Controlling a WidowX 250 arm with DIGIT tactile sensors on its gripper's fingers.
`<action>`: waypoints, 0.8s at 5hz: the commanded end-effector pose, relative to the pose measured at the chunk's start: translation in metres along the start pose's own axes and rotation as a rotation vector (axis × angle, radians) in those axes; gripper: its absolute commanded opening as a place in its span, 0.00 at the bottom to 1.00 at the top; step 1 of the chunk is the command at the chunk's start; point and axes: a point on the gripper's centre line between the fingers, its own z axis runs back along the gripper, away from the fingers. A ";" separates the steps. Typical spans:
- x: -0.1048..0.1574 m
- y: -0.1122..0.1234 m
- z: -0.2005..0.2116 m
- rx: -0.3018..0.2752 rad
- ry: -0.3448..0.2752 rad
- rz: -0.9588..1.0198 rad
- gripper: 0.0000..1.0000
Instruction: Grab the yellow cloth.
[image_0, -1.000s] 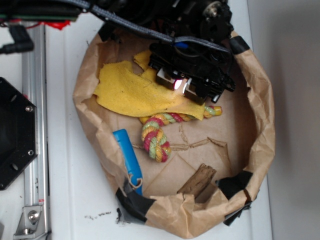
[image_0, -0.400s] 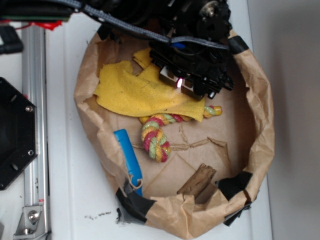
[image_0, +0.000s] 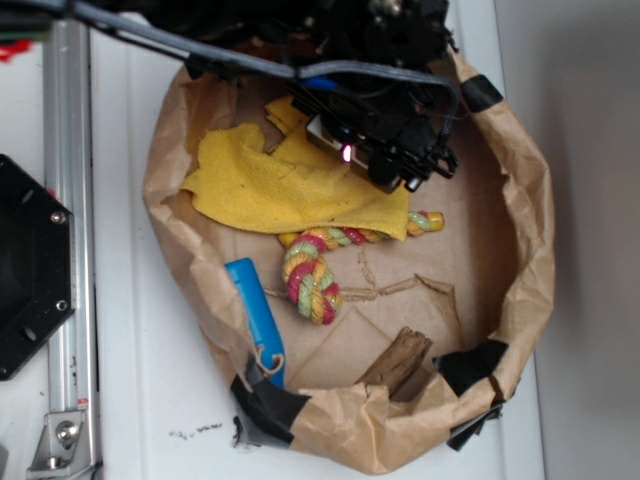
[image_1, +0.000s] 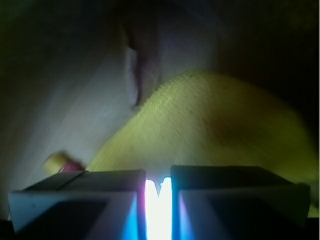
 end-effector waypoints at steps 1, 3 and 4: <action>0.000 0.005 0.061 -0.111 -0.153 -0.022 0.00; -0.010 -0.020 0.008 -0.082 0.021 -0.191 1.00; -0.019 -0.029 0.004 -0.083 0.057 -0.404 1.00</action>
